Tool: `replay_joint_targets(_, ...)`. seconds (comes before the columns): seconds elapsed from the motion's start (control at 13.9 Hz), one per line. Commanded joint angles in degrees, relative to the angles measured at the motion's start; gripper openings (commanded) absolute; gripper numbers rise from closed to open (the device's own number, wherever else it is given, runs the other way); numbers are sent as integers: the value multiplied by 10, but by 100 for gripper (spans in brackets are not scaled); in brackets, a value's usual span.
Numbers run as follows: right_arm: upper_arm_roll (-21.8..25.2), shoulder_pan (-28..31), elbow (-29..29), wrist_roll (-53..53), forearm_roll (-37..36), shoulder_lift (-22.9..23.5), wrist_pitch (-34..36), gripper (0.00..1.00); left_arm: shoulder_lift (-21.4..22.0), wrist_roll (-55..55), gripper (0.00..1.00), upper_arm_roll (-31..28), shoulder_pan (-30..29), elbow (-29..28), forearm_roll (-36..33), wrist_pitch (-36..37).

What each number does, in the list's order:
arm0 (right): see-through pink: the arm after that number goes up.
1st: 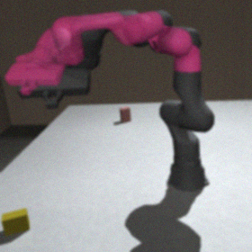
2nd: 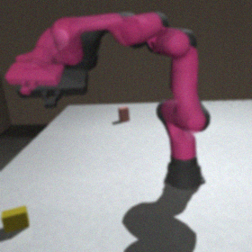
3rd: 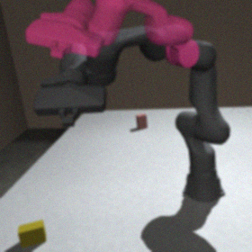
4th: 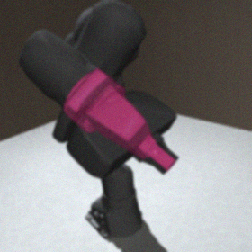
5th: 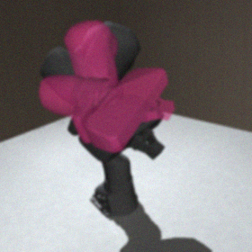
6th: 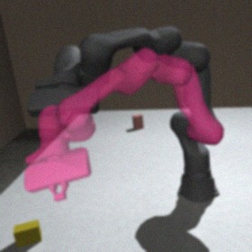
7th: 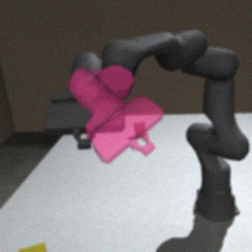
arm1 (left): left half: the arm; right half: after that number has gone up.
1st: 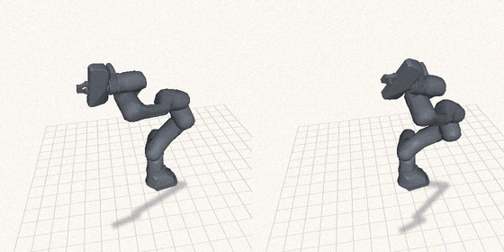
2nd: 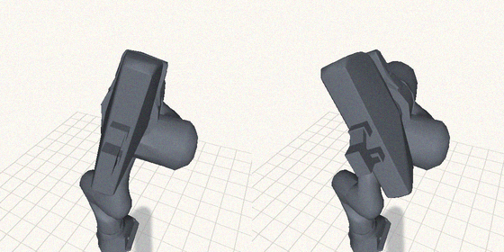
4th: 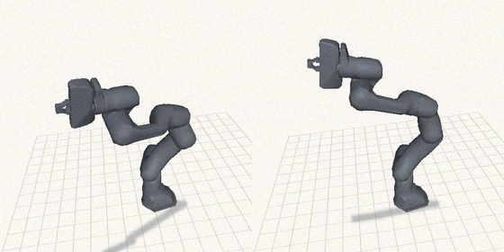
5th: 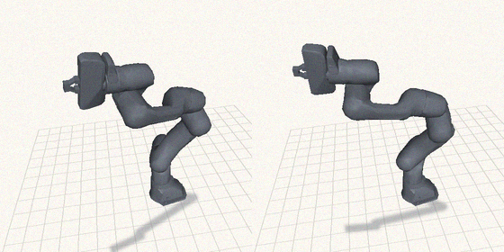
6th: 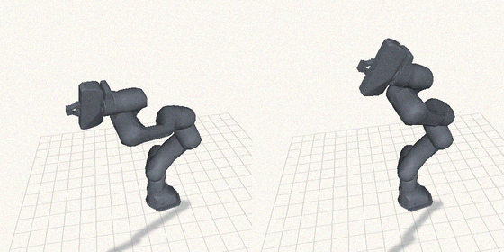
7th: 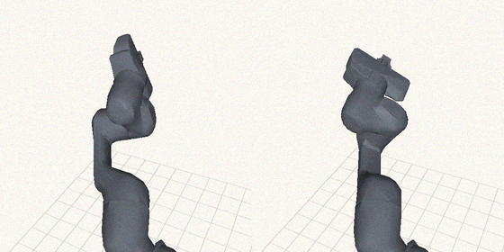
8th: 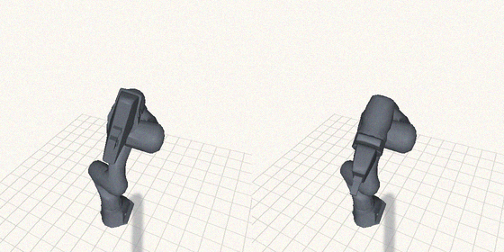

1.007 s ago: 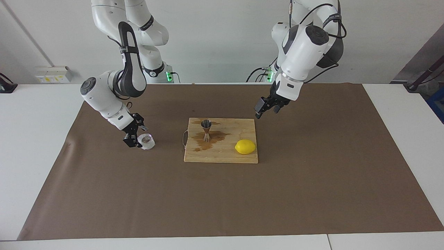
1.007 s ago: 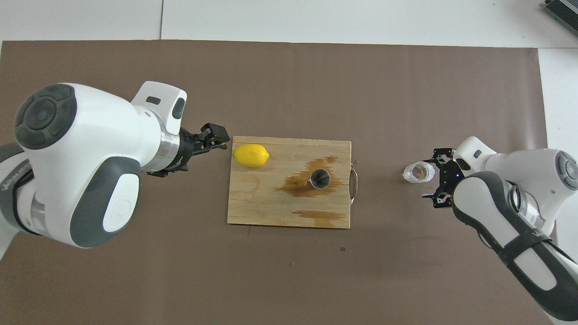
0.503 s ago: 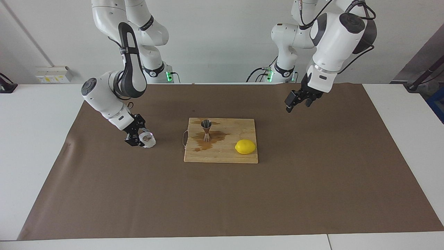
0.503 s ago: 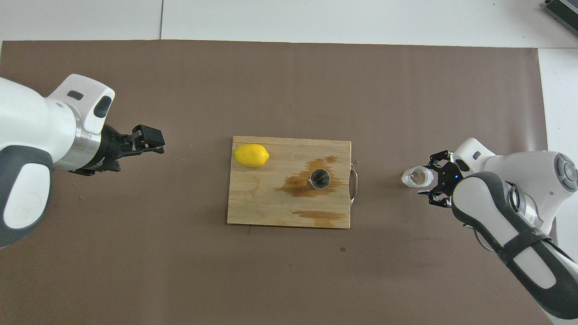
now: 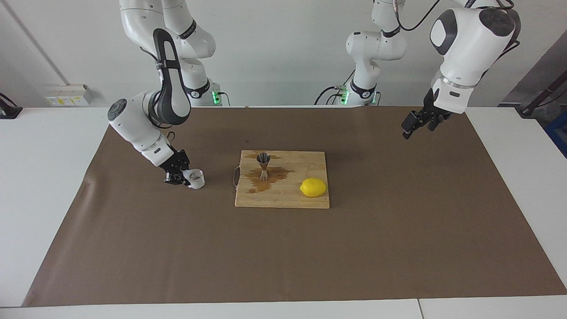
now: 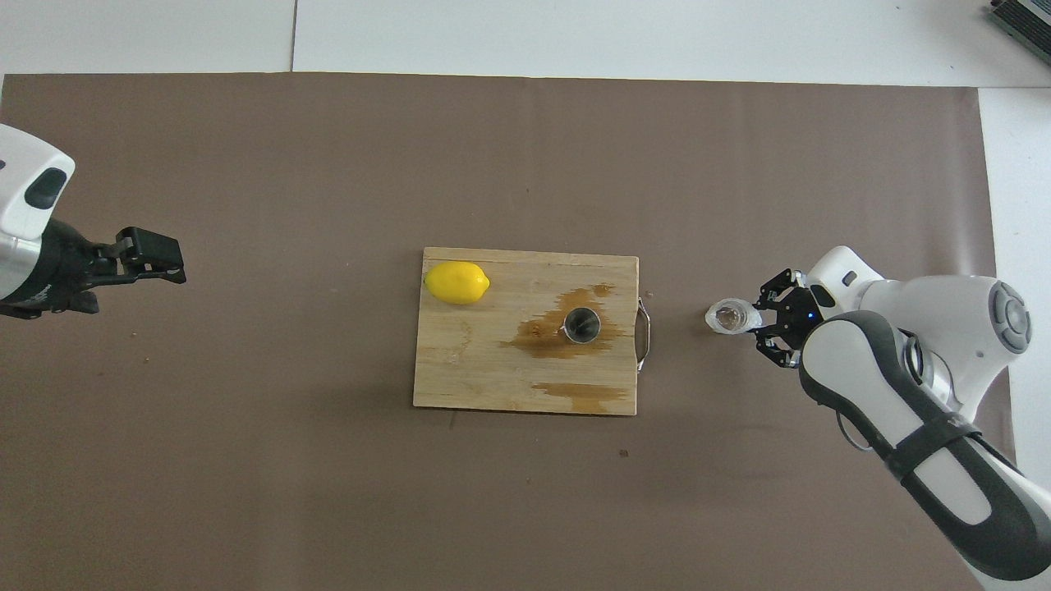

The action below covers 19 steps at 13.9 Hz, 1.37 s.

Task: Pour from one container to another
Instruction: 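Grasp the clear glass cup with the right gripper, then lift the glass cup and move it over the metal cup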

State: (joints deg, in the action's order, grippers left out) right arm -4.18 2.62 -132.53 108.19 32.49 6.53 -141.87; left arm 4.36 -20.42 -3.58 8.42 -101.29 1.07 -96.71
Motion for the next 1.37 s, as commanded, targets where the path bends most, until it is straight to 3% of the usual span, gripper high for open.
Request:
replay_joint_targets(0.0, -7, 2, 16, 6, 18, -7, 4, 0, -1, 11, 100, 30, -44, 29, -6, 41)
replay_joint_targets(0.58, -21, 2, 23, -25, 18, -17, 19, 0, 4, 3, 100, 48, -51, 21, -6, 39)
replay_joint_targets(1.08, -63, -20, 57, -171, -1, -56, 55, 0, 3, 14, 100, 54, -64, 27, -7, 36)
replay_joint_targets(1.29, -64, -49, 83, -261, -73, -64, 69, 0, -2, 107, 100, 93, -103, 38, -10, 39)
